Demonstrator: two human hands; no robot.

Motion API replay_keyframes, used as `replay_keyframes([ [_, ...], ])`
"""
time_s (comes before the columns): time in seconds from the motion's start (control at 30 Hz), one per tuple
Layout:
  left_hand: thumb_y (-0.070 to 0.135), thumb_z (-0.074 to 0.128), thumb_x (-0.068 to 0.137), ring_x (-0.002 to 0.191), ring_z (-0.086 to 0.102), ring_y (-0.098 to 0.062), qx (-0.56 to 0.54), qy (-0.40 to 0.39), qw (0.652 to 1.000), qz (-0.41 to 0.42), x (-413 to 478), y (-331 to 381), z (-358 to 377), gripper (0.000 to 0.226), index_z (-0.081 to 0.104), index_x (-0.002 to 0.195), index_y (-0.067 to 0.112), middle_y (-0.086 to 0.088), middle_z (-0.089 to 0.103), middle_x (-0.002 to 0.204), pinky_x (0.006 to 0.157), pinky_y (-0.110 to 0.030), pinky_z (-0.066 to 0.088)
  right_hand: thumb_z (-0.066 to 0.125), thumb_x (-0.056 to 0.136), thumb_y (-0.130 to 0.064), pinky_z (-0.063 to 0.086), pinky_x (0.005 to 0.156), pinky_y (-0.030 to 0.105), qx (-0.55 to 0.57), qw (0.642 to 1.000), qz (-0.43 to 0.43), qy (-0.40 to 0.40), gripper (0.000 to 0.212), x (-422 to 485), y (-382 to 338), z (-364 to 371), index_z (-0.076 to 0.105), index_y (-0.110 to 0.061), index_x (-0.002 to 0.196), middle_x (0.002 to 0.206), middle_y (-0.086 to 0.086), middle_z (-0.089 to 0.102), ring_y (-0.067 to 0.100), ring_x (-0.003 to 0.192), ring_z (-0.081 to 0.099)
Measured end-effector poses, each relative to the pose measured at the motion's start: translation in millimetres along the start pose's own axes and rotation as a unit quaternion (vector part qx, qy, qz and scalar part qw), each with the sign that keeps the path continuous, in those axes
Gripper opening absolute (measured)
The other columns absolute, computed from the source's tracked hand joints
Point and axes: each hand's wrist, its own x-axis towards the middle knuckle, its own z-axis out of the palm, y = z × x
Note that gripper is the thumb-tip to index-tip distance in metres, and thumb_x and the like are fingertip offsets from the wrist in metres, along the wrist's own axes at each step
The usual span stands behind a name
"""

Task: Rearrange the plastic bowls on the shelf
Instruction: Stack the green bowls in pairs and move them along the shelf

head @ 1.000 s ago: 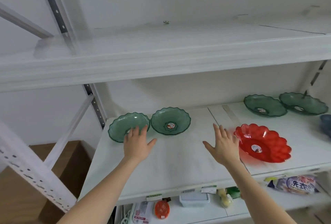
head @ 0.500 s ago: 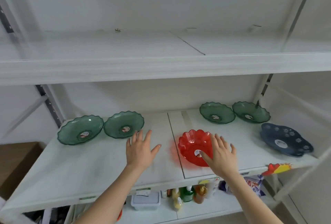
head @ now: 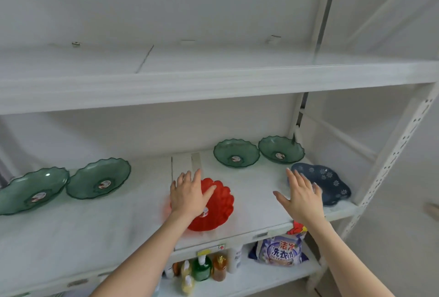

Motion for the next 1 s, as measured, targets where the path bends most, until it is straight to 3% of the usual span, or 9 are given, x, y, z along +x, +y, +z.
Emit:
replay_keyframes([
  [0.4,0.068,0.035,0.087,0.134,0.042,-0.031,-0.007,0.026,0.994,-0.106,91.0,144.3,82.0,0.077,0.034,0.147,0.021,-0.012,0.05,0.143,0.105,-0.045,0.039,0.035,0.089,-0.065,0.025,0.115,0.047,-0.008,0.998,-0.063,-0.006,0.08,156.5,153.9,19.0,0.016,-0.021,0.153,0.16,0.006,0.027,0.026,0.146,0.026],
  [0.6,0.069,0.028,0.088,0.136,0.04,-0.029,0.015,0.031,0.99,-0.133,127.5,158.0,140.9,0.078,0.03,0.15,0.021,-0.012,0.047,0.145,0.104,-0.042,0.04,0.037,0.089,-0.063,0.029,0.113,0.046,0.012,0.998,-0.057,-0.017,0.078,215.6,190.4,68.6,0.02,-0.02,0.152,0.159,0.006,0.028,0.026,0.146,0.027],
  [0.8,0.066,0.027,0.09,0.13,0.044,-0.027,-0.006,0.039,0.988,-0.152,168.4,159.9,193.7,0.077,0.025,0.151,0.02,-0.012,0.049,0.141,0.098,-0.036,0.046,0.032,0.092,-0.062,0.027,0.115,0.045,0.061,0.995,-0.036,-0.07,0.078,271.3,206.7,131.1,0.01,-0.021,0.154,0.161,0.008,0.022,0.027,0.146,0.025],
  [1.0,0.062,0.032,0.092,0.122,0.048,-0.035,-0.099,0.025,0.971,-0.216,202.0,160.3,225.9,0.078,0.019,0.152,0.015,-0.02,0.05,0.136,0.093,-0.041,0.048,0.032,0.089,-0.065,0.038,0.104,0.048,0.12,0.987,0.014,-0.103,0.077,303.3,211.2,171.9,0.013,-0.024,0.153,0.15,0.008,0.043,0.031,0.131,0.045],
])
